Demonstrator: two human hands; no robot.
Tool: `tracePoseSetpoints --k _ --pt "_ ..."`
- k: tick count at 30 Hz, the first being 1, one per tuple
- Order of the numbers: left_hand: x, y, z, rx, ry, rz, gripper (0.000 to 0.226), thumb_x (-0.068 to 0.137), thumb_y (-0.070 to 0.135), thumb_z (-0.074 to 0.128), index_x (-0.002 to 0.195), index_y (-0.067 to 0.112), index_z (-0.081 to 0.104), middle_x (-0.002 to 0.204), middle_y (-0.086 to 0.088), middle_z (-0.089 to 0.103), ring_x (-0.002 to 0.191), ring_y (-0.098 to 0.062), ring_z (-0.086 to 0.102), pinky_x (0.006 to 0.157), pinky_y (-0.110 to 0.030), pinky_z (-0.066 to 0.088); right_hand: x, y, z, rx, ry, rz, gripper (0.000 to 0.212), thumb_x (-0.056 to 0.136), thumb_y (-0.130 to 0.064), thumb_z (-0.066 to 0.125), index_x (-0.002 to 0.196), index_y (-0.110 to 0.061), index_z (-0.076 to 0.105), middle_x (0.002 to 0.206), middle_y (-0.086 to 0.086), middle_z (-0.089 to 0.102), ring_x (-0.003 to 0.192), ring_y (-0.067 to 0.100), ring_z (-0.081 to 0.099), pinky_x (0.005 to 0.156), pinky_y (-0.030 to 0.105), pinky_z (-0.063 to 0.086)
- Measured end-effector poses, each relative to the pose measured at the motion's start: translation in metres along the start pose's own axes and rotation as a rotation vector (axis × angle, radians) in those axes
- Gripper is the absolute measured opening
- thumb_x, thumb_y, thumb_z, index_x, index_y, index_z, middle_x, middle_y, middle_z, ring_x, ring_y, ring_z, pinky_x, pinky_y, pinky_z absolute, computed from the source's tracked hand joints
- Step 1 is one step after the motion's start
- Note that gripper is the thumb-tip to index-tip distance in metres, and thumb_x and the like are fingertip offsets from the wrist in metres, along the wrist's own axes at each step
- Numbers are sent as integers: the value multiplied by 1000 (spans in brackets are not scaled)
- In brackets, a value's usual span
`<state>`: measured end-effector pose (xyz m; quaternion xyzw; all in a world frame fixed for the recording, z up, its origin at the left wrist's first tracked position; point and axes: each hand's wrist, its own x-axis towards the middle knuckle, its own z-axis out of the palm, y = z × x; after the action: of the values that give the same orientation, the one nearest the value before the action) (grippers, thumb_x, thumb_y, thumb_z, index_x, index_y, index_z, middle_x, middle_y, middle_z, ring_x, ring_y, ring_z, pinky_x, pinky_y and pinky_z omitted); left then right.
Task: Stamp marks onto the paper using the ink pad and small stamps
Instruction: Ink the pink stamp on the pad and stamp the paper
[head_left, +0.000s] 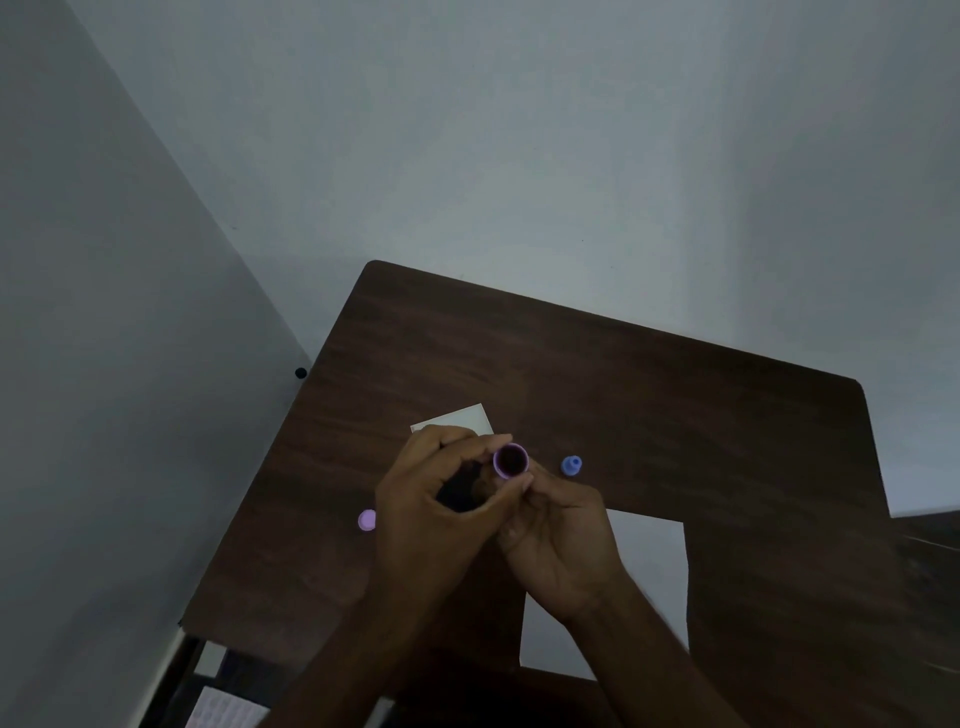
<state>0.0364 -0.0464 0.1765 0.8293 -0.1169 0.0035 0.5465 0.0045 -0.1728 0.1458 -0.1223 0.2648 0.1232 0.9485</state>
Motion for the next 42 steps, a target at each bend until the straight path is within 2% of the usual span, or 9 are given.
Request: tracePoseSetpoints --k 5,9,13,17,21,26,30,36,42 --pt "-6 -22 24 159 -205 -238 42 72 24 79 109 20 59 122 -5 60 104 -5 49 90 -7 34 -13 -14 -16 -266 131 -55 36 83 -11 53 115 2 63 117 23 65 103 31 63 88 42 52" --pt "-7 -21 36 113 -306 -137 30 73 32 79 99 24 66 105 5 64 100 -4 56 88 -17 45 -30 -28 -34 -494 188 -95 38 85 -18 56 113 8 61 85 15 66 69 17 63 60 28 52" --pt "-16 -20 66 77 -468 -407 43 80 15 73 120 15 55 125 6 50 119 -14 47 90 -9 32 -43 -38 -60 -437 257 -83 28 85 -14 61 104 6 66 83 16 63 69 18 59 64 30 49" --pt "-22 -33 91 0 -476 -333 33 74 25 79 90 43 57 101 28 54 96 3 54 82 -9 43 -53 -50 -77 -487 325 -138 31 76 -13 68 97 10 67 79 16 64 63 18 54 53 28 43" --pt "-25 -50 110 -1 -578 -382 33 74 41 76 104 45 62 110 27 58 98 1 57 77 -17 50 -54 -66 -92 -762 466 -259 38 64 -25 80 89 2 72 80 22 67 58 20 53 47 28 43" --pt "-23 -76 141 345 -683 -470 55 81 47 67 131 34 48 136 11 47 120 -5 46 104 -31 41 -28 -74 -134 -1284 815 -427 20 75 -33 76 77 -17 65 68 -1 68 60 12 62 57 27 54" --pt "-15 -83 162 595 -790 -380 59 86 43 63 138 25 41 142 1 43 129 -13 41 110 -31 32 -5 -71 -162 -1478 880 -407 20 82 -37 69 80 -19 59 73 -8 64 66 6 60 59 13 44" --pt "-4 -85 180 548 -577 -462 45 81 45 68 117 20 57 120 -1 58 108 -14 53 93 -30 45 8 -68 -181 -1494 861 -351 18 88 -38 62 79 -24 54 75 -7 61 65 4 56 56 9 39" --pt "4 -104 192 602 -633 -626 57 71 53 74 115 21 53 117 -1 55 103 -14 50 83 -25 40 17 -70 -185 -1537 869 -314 16 88 -34 63 85 -23 51 79 -7 55 66 1 50 57 5 36"
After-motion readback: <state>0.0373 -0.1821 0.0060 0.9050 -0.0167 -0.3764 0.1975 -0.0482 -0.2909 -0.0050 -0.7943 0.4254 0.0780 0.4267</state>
